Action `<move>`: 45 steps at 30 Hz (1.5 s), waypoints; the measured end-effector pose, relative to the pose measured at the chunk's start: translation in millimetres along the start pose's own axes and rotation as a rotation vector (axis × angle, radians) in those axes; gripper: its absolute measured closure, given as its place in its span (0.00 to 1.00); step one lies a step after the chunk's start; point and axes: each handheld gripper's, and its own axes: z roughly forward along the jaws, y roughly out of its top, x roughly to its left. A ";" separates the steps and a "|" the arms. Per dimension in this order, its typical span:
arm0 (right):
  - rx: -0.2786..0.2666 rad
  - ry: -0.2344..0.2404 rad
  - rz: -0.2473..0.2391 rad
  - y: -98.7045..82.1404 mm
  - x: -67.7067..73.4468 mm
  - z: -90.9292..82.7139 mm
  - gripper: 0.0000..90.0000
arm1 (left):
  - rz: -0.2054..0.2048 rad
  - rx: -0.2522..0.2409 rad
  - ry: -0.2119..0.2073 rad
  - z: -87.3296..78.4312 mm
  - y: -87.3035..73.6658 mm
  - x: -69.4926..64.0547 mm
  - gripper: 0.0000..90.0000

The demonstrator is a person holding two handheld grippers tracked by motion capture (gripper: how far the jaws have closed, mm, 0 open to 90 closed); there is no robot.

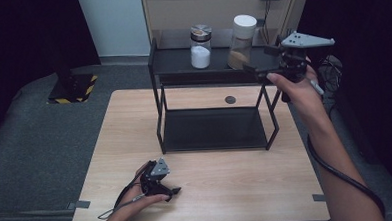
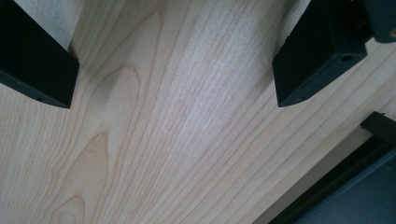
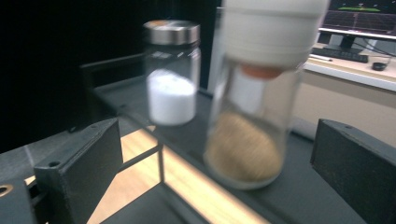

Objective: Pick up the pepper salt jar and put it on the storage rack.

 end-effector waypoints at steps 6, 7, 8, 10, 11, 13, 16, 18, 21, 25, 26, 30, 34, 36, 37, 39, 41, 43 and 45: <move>0.036 0.029 -0.018 -27.3 19.6 -21.9 0.05 | 0.000 0.000 0.000 0.0 0.0 0.0 0.00; 0.050 0.035 -0.021 -32.0 23.0 -24.3 0.05 | 0.003 0.003 0.000 -0.2 0.4 0.3 0.00; 0.065 0.039 -0.030 -36.6 26.7 -26.6 0.05 | 0.003 0.003 -0.001 -0.2 0.4 0.3 0.00; 0.092 0.047 -0.039 -46.2 32.8 -30.4 0.05 | 0.000 0.000 0.001 -0.1 -0.2 -0.4 0.00; 0.100 0.051 -0.034 -52.1 35.0 -32.0 0.05 | -0.002 0.000 0.003 -0.3 -0.4 -0.9 0.00; 0.116 0.060 -0.025 -63.8 38.6 -34.0 0.04 | -0.004 -0.002 0.003 -0.9 -1.3 -2.7 0.00; 0.138 0.064 -0.008 -84.9 42.5 -33.8 0.04 | -0.004 -0.003 0.003 -2.0 -2.5 -5.2 0.00; 0.154 0.065 -0.004 -98.8 44.4 -32.2 0.04 | -0.002 -0.002 0.002 -2.6 -3.1 -6.4 0.00; 0.197 0.079 0.002 -119.3 45.7 -27.7 0.04 | 0.001 0.001 0.001 -3.3 -3.0 -7.1 0.00; 0.262 0.093 -0.007 -148.2 47.3 -21.3 0.05 | -0.002 0.000 0.003 -3.3 -3.3 -7.8 0.00; 0.279 0.103 -0.005 -154.9 47.3 -19.8 0.05 | -0.002 0.000 0.003 -3.3 -3.4 -7.9 0.00; 0.323 0.122 -0.007 -180.1 49.5 -16.7 0.05 | -0.003 -0.001 0.004 -3.4 -3.4 -8.1 0.00; 0.366 0.147 -0.017 -197.8 50.4 -13.6 0.04 | -0.003 -0.001 0.004 -3.4 -3.4 -8.1 0.00; 0.397 0.161 -0.016 -204.6 51.4 -12.0 0.04 | -0.004 -0.001 0.003 -3.4 -3.5 -8.2 0.00; 0.412 0.169 -0.022 -208.2 51.7 -11.5 0.04 | -0.003 -0.001 0.003 -3.5 -3.6 -8.2 0.00; 0.441 0.175 -0.034 -215.9 53.2 -11.3 0.05 | -0.004 -0.002 0.002 -3.5 -3.9 -8.5 0.00; 0.453 0.175 -0.031 -225.6 53.3 -12.5 0.05 | -0.004 -0.002 0.003 -3.6 -4.0 -8.6 0.00; 0.461 0.177 -0.016 -233.1 51.8 -13.3 0.05 | -0.004 -0.002 0.003 -3.6 -4.0 -8.8 0.00; 0.469 0.174 -0.003 -240.8 50.4 -15.0 0.05 | -0.003 -0.003 0.003 -3.8 -4.3 -9.0 0.00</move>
